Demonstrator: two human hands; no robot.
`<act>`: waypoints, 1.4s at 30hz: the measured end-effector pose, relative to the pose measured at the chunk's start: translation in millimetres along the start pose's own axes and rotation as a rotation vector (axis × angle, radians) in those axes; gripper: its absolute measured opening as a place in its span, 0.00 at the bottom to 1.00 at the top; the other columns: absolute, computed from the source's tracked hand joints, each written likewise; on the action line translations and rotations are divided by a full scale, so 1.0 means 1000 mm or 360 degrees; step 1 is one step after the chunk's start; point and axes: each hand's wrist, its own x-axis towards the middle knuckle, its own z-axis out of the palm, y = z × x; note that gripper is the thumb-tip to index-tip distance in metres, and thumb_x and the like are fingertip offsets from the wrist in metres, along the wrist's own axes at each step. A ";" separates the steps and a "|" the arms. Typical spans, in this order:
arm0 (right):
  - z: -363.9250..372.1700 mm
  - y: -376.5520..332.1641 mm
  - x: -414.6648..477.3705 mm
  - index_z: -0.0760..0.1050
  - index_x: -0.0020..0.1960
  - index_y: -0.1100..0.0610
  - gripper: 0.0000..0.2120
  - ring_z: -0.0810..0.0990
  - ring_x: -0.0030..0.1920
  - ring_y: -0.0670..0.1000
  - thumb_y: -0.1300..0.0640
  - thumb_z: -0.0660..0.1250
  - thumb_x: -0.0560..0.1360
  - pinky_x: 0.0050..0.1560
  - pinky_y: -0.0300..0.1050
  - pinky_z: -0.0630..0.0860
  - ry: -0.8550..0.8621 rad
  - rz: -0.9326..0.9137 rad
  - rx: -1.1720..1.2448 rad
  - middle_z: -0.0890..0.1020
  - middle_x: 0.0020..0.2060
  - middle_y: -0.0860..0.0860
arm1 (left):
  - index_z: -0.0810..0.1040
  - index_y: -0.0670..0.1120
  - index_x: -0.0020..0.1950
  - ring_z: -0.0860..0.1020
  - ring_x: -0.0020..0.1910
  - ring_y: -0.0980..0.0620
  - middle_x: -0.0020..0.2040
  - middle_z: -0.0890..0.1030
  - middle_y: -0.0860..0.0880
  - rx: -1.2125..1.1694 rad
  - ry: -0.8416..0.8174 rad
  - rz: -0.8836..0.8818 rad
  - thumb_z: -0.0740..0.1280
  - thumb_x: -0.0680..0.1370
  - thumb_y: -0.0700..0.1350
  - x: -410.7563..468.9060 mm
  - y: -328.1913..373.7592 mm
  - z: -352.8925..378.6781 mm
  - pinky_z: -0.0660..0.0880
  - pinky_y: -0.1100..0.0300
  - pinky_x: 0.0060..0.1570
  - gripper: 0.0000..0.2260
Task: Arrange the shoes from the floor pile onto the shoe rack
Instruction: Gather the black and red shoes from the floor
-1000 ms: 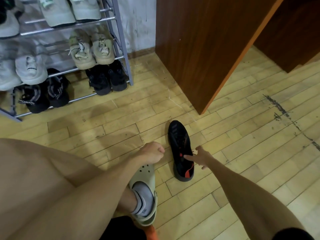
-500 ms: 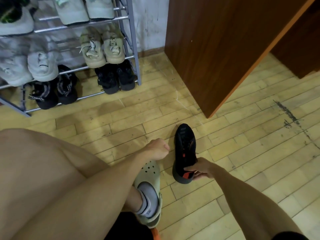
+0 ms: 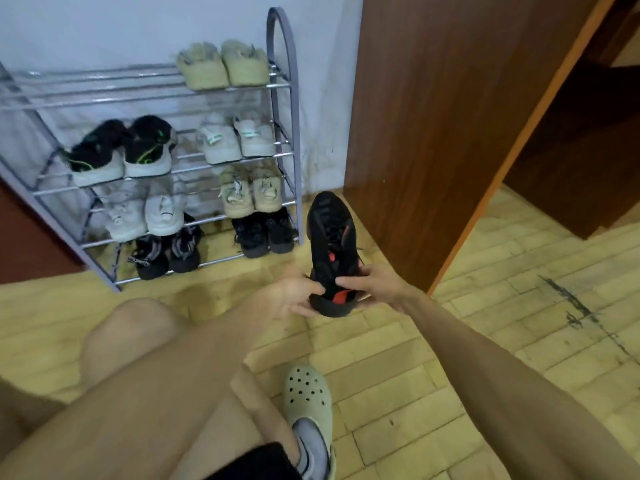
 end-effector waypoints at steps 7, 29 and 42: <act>0.047 -0.156 -0.014 0.81 0.56 0.62 0.11 0.86 0.40 0.52 0.62 0.71 0.73 0.42 0.45 0.83 -0.0154 -0.0382 0.0025 0.86 0.47 0.56 | 0.75 0.33 0.58 0.82 0.51 0.39 0.54 0.81 0.37 -0.0181 0.0453 0.0329 0.65 0.75 0.32 -0.084 0.061 -0.117 0.80 0.42 0.51 0.11; 0.449 -0.259 0.037 0.76 0.41 0.62 0.06 0.79 0.36 0.55 0.68 0.72 0.68 0.42 0.52 0.82 -0.0539 -0.0296 -0.0879 0.79 0.39 0.58 | 0.76 0.41 0.62 0.82 0.50 0.48 0.57 0.80 0.43 -0.0701 0.1113 -0.0019 0.65 0.78 0.48 -0.213 -0.214 -0.387 0.79 0.55 0.51 0.16; 0.545 -0.105 0.122 0.76 0.55 0.62 0.19 0.82 0.51 0.59 0.68 0.73 0.65 0.48 0.57 0.83 -0.0581 0.0276 -0.0771 0.81 0.54 0.59 | 0.76 0.39 0.60 0.76 0.52 0.48 0.53 0.77 0.44 -0.0783 0.1196 -0.0738 0.65 0.78 0.45 -0.156 -0.407 -0.411 0.72 0.61 0.47 0.13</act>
